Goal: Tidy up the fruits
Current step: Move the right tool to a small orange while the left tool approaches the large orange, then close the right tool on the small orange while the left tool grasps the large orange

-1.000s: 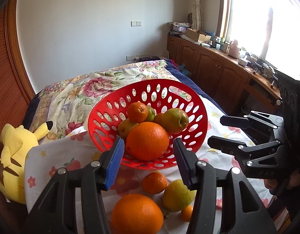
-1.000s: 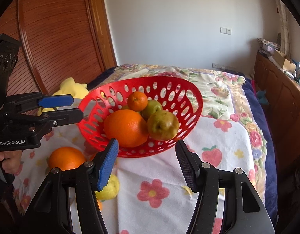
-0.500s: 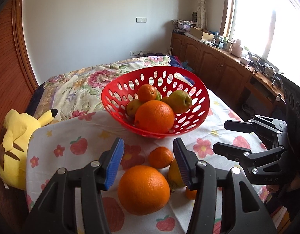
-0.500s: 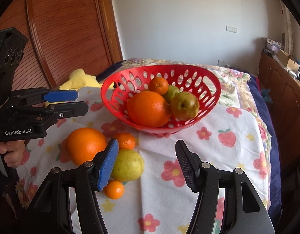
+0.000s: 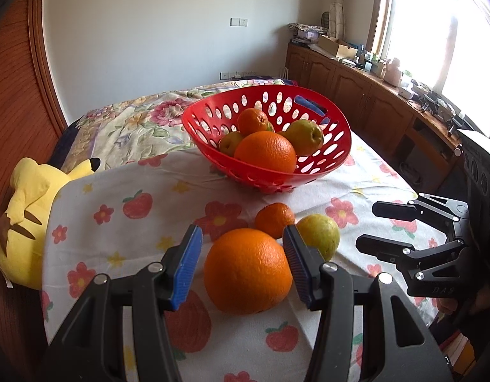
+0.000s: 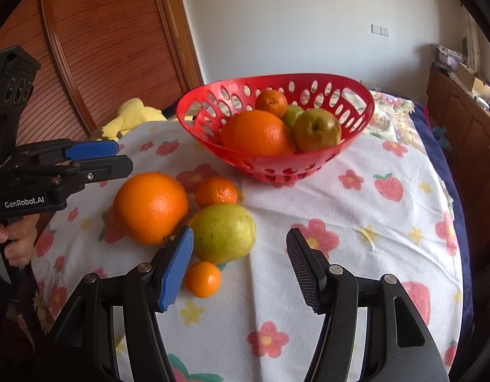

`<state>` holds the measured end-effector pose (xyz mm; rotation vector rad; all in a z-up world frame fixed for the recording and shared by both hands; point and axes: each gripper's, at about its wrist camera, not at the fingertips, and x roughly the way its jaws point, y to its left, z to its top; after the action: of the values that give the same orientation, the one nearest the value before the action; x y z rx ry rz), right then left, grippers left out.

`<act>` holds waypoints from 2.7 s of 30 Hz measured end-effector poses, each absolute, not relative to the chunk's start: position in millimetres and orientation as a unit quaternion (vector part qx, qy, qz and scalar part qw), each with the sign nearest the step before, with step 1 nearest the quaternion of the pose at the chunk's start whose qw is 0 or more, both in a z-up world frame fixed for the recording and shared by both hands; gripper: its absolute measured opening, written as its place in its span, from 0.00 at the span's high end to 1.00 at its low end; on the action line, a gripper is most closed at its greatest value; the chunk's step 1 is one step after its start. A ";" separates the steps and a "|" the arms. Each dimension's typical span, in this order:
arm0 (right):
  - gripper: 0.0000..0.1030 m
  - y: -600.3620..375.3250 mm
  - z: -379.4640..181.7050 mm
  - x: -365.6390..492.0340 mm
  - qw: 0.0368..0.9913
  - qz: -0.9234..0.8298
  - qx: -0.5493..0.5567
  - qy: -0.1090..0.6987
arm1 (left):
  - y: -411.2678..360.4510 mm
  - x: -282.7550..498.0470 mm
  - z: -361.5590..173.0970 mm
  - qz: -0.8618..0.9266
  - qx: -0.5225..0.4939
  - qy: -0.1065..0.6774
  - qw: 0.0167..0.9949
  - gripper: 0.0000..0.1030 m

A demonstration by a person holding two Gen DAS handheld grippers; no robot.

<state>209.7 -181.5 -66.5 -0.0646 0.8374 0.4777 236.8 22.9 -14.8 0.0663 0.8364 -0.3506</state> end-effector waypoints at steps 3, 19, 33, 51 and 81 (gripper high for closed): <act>0.39 -181.1 -73.5 204.3 0.882 0.232 -0.030 0.409 | 25.0 234.5 -19.1 -0.169 0.027 0.408 0.897 0.49; 0.50 -150.4 -109.4 192.1 0.855 0.264 -0.048 0.444 | 26.2 233.8 -43.6 -0.173 0.020 0.433 0.884 0.49; 0.67 -147.8 -123.9 189.9 0.857 0.256 -0.064 0.443 | 19.6 236.8 -44.8 -0.179 0.023 0.437 0.881 0.45; 0.67 -175.4 -109.1 186.0 0.867 0.250 -0.049 0.428 | 9.1 248.2 -60.3 -0.163 0.041 0.445 0.880 0.24; 0.67 -188.0 -103.3 192.3 0.872 0.241 -0.040 0.425 | 9.8 243.9 -73.6 -0.172 0.029 0.448 0.877 0.23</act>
<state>192.3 -188.0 -103.3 -0.0846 0.8882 0.5046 243.9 9.8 -73.6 0.0607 0.9358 -0.3595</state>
